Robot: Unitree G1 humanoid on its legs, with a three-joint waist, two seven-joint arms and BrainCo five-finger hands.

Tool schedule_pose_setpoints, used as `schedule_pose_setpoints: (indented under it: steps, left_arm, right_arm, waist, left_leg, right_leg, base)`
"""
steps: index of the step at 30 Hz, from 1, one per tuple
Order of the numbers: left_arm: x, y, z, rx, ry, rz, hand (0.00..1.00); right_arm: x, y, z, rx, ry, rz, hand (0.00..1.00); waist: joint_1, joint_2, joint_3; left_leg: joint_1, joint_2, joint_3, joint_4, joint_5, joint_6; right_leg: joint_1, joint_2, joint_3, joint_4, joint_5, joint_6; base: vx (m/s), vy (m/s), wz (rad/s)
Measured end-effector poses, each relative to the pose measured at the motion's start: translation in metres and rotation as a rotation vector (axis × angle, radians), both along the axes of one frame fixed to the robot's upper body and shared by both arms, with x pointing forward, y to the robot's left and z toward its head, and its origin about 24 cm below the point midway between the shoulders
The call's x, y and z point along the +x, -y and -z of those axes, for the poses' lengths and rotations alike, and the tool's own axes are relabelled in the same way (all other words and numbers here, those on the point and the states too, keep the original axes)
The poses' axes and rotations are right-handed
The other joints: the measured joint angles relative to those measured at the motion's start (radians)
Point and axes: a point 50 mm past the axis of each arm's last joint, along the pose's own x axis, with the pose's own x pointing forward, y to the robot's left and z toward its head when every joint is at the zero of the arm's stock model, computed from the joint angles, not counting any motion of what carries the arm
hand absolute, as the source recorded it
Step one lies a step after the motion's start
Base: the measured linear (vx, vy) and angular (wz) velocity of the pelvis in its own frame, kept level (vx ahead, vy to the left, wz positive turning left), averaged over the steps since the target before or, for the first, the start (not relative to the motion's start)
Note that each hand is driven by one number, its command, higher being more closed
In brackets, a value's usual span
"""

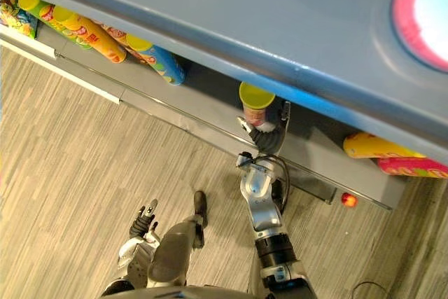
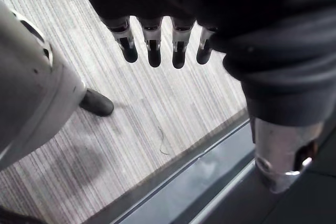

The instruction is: Put the gum and the chips on the shelf.

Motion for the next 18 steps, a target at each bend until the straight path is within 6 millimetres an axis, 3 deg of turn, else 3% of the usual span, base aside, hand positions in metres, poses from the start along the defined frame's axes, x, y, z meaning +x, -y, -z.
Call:
schedule_pose_setpoints:
  steps: [4,7,10,12,13,14,16,18]
  left_arm:
    - [-0.007,-0.001,0.005,0.003,-0.034,0.006,0.0]
    - [-0.012,0.003,0.007,0.01,-0.05,0.034,0.0]
    - [-0.02,0.007,0.011,0.009,-0.079,0.068,0.0]
    - [-0.032,0.007,0.015,0.006,-0.112,0.073,0.0]
    - [-0.034,0.007,0.016,0.005,-0.119,0.073,0.0]
    - [-0.039,0.006,0.018,0.006,-0.14,0.077,0.0]
    - [-0.043,0.004,0.021,0.017,-0.167,0.103,0.0]
    - [-0.048,-0.002,0.023,0.03,-0.186,0.16,0.0]
  right_arm:
    - [-0.013,0.007,0.025,0.005,-0.093,-0.011,0.0]
    - [-0.022,0.012,0.04,0.004,-0.154,-0.017,0.0]
    - [-0.041,0.031,0.078,0.043,-0.311,-0.003,0.0]
    - [-0.068,0.049,0.123,0.096,-0.515,0.013,0.0]
    - [-0.078,0.054,0.134,0.113,-0.571,0.018,0.0]
    - [-0.104,0.064,0.165,0.177,-0.727,0.018,0.0]
    - [-0.137,0.073,0.195,0.234,-0.898,0.008,0.0]
    - [-0.197,0.087,0.232,0.376,-1.168,-0.03,0.0]
  waist:
    - [-0.008,-0.039,-0.069]
    - [-0.027,-0.053,-0.11]
    - [-0.039,-0.067,-0.162]
    - [-0.061,-0.081,-0.215]
    - [-0.066,-0.085,-0.227]
    - [-0.081,-0.095,-0.248]
    - [-0.088,-0.106,-0.262]
    - [-0.093,-0.116,-0.278]
  left_leg:
    - [0.048,0.011,0.005,-0.002,-0.012,-0.003]
    - [0.077,0.014,0.003,-0.005,-0.019,-0.003]
    - [0.13,0.014,0.0,-0.024,-0.02,-0.004]
    - [0.173,0.011,-0.01,-0.044,-0.02,-0.005]
    - [0.184,0.01,-0.012,-0.049,-0.02,-0.005]
    - [0.211,0.009,-0.017,-0.056,-0.023,-0.007]
    - [0.237,0.008,-0.015,-0.058,-0.029,-0.007]
    - [0.265,0.009,0.002,-0.053,-0.046,-0.008]
  right_leg:
    - [0.048,0.009,-0.004,-0.014,-0.004,-0.006]
    - [0.082,0.009,-0.011,-0.024,-0.006,-0.009]
    - [0.141,0.009,-0.023,-0.049,-0.007,-0.01]
    - [0.196,0.012,-0.037,-0.078,-0.007,-0.01]
    - [0.208,0.011,-0.039,-0.084,-0.007,-0.01]
    - [0.241,0.01,-0.042,-0.1,-0.007,-0.01]
    - [0.27,0.011,-0.039,-0.117,-0.007,-0.01]
    - [0.297,0.013,-0.02,-0.134,-0.002,-0.008]
  base:
    - [0.05,0.003,-0.06]
    - [0.04,0.013,0.0]
    - [0.06,0.021,0.04]
    - [0.05,0.019,0.11]
    - [0.05,0.009,0.08]
    - [0.06,0.015,0.02]
    - [0.04,0.021,-0.08]
    - [0.01,0.023,-0.25]
